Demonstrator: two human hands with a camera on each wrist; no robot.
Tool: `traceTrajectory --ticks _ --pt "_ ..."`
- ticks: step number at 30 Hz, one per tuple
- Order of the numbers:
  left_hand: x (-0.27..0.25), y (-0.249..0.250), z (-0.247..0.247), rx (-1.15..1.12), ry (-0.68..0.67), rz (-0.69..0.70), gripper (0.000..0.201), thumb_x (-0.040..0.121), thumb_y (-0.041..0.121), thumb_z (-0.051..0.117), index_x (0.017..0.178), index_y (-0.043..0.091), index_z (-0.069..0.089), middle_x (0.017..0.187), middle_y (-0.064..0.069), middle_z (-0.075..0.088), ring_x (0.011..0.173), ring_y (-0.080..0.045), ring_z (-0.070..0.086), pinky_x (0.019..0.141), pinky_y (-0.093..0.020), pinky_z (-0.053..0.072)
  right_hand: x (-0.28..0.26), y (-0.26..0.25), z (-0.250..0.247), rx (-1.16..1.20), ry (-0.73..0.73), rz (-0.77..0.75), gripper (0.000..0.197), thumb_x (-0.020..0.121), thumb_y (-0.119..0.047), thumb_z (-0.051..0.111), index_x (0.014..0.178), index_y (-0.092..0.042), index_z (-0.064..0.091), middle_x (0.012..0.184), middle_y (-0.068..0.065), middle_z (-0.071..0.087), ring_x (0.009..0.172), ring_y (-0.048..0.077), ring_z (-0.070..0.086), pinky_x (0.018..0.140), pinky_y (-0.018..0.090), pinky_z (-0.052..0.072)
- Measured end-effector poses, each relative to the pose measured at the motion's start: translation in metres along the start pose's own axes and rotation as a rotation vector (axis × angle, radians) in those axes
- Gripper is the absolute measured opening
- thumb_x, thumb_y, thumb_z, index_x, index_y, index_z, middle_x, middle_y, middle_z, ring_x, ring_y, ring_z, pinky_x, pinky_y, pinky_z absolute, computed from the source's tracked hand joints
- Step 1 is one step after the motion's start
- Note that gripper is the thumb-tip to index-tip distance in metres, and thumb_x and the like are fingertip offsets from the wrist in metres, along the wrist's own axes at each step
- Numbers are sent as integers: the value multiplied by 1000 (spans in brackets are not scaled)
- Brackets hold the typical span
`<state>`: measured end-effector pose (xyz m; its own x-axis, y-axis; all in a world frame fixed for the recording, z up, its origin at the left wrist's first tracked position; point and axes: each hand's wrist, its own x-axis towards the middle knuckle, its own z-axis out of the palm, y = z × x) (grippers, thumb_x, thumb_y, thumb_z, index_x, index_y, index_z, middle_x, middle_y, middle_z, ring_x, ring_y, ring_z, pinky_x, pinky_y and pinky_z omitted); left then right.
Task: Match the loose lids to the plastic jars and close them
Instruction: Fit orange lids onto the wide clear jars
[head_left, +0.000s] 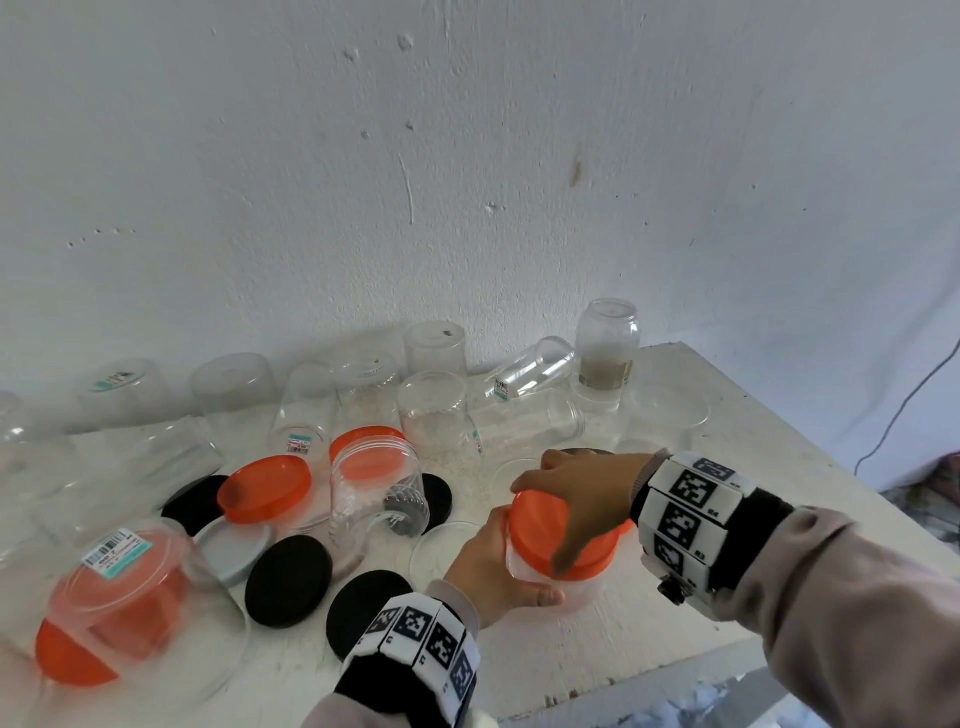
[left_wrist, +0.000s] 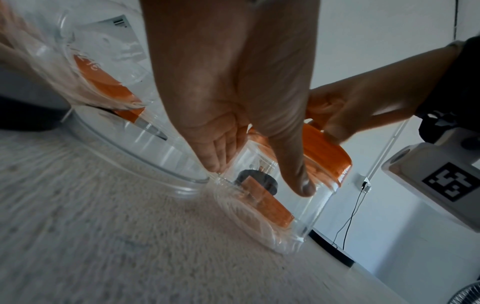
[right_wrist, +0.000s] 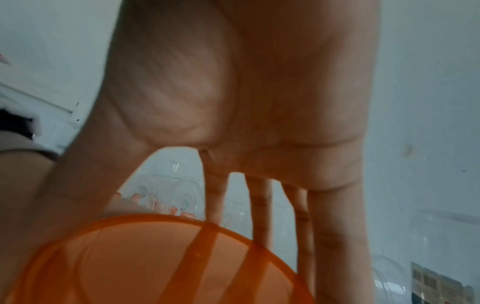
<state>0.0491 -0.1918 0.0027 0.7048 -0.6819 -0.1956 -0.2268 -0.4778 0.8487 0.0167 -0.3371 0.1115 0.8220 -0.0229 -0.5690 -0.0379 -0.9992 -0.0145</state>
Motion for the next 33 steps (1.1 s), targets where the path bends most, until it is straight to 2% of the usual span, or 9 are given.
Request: traceTrajectory --ticks 3,5,9,12,19,22,25,29,33 --pt "-1 1 0 15 -3 11 92 67 26 85 138 20 27 132 0 52 120 -18 50 105 -33 41 3 -3 6 13 68 85 97 64 -82 59 143 -38 24 141 -2 36 127 29 43 96 54 44" --pt "-1 1 0 16 -2 13 92 67 26 85 138 20 27 133 0 52 121 -18 50 105 -35 41 3 -2 6 4 85 107 101 63 -85 55 144 -33 25 143 0 37 127 29 44 97 52 44" --pt "-1 1 0 6 4 9 92 66 28 85 138 22 26 133 1 50 120 -18 50 105 -35 41 -3 1 -1 10 -2 31 105 64 -65 74 146 -48 11 148 -6 26 136 28 31 102 59 38" --pt "-2 0 0 13 7 11 93 66 28 85 138 21 27 132 0 51 120 -18 51 104 -34 42 -4 1 -3 -2 -21 -28 96 68 -51 79 142 -53 17 143 -8 27 134 28 31 100 56 41" --pt "-3 2 0 20 -1 15 93 67 27 85 139 20 26 132 0 52 120 -18 50 105 -34 41 2 0 6 13 65 87 100 64 -80 61 146 -38 20 145 -2 32 129 29 41 99 55 43" --pt "-3 3 -1 11 0 3 93 67 27 84 139 20 25 134 0 50 122 -19 49 106 -36 40 0 0 2 2 -1 27 104 65 -65 74 146 -47 11 149 -5 24 136 30 31 102 61 36" --pt "-4 5 -1 28 0 -1 93 68 27 84 139 19 25 135 -1 49 123 -20 49 106 -37 40 -2 2 -2 20 -24 -38 98 68 -49 80 142 -53 16 145 -8 26 135 29 30 100 56 40" --pt "-5 6 -1 17 -5 1 92 69 25 83 140 19 24 135 -2 50 123 -20 49 106 -38 40 1 2 2 41 25 9 93 66 -66 72 142 -49 20 139 -6 32 128 29 39 97 53 44" --pt "-5 6 -1 11 -10 6 91 70 24 83 140 17 25 135 -2 50 124 -20 48 107 -39 39 4 0 10 68 85 95 100 63 -81 61 145 -38 21 145 -1 32 127 30 43 95 50 45"
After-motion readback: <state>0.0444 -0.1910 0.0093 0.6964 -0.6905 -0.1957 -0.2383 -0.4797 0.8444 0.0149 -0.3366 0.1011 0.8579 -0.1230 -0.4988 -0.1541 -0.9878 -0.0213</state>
